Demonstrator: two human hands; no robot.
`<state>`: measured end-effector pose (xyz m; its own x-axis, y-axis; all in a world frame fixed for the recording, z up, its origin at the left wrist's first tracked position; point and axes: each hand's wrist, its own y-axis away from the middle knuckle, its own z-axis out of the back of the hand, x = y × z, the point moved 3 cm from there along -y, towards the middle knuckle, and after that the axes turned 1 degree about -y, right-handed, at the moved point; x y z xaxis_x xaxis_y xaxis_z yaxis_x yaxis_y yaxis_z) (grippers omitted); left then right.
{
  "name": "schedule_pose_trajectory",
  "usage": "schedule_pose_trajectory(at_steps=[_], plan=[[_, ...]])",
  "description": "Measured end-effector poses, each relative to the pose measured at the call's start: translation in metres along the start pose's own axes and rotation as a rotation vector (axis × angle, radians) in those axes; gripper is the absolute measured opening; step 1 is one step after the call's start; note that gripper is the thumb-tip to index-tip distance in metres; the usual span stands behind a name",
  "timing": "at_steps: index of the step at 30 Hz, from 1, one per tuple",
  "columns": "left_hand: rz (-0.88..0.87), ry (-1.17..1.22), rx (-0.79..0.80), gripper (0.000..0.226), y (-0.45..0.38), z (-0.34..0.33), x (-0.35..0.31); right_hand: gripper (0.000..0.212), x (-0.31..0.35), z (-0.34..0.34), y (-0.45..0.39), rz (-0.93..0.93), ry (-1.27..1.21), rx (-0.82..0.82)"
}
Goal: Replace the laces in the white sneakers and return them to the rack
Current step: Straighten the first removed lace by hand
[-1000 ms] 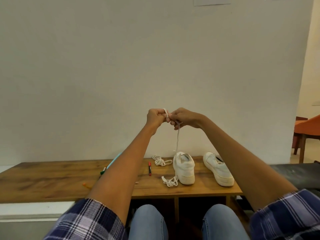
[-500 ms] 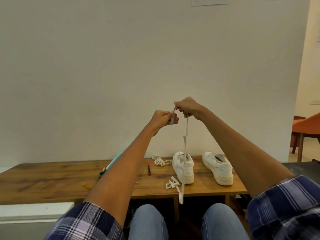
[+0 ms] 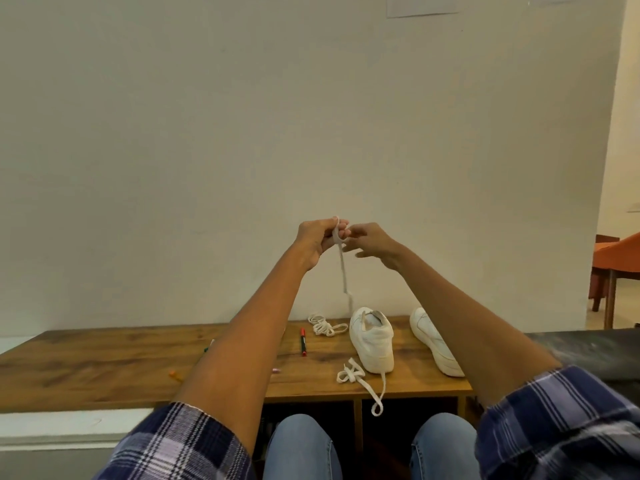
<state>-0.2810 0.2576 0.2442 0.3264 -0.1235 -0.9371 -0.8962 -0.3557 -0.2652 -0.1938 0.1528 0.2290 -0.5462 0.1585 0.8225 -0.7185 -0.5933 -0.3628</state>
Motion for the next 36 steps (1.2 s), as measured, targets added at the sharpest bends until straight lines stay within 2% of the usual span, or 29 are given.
schedule_pose_trajectory(at_steps=[2,4,7,10,13,15,19,21,24,29,33,36], plan=[[0.002,0.031,-0.023,0.017,-0.001,0.005,-0.002,0.024,0.008,-0.008,0.002,0.033,-0.2,0.144],[0.011,0.044,-0.037,0.017,-0.001,0.007,-0.004,0.027,0.014,-0.017,0.003,0.052,-0.246,0.243],[0.004,0.016,-0.073,0.02,0.002,0.006,-0.006,0.021,0.02,-0.026,0.003,0.068,-0.186,0.271],[-0.064,-0.01,-0.156,0.025,-0.001,0.009,-0.011,0.017,0.021,-0.027,0.004,0.047,-0.155,0.195],[-0.123,-0.052,-0.218,0.023,-0.006,0.019,-0.011,0.022,0.02,-0.026,0.008,-0.015,0.058,0.268],[-0.161,-0.185,-0.235,0.021,-0.01,0.026,-0.007,0.024,0.023,-0.027,0.013,-0.024,0.12,0.359],[-0.281,-0.53,-0.182,0.024,-0.013,0.032,0.004,0.028,0.034,-0.02,0.014,0.005,-0.028,0.371],[-0.288,-0.612,-0.132,0.023,-0.013,0.03,0.007,0.029,0.037,-0.015,0.014,0.016,-0.073,0.335],[-0.253,-0.65,-0.007,0.02,-0.009,0.022,0.01,0.03,0.038,-0.005,0.01,0.006,-0.154,0.193],[-0.175,-0.471,0.124,0.033,-0.001,0.008,0.01,0.03,0.033,0.013,0.004,-0.075,-0.205,-0.082],[-0.119,-0.527,0.213,0.032,0.003,-0.001,0.005,0.035,0.031,0.017,0.006,-0.028,-0.112,-0.171],[-0.073,-0.398,0.204,0.028,0.004,-0.001,-0.001,0.038,0.025,0.021,0.007,0.016,-0.103,-0.217]])
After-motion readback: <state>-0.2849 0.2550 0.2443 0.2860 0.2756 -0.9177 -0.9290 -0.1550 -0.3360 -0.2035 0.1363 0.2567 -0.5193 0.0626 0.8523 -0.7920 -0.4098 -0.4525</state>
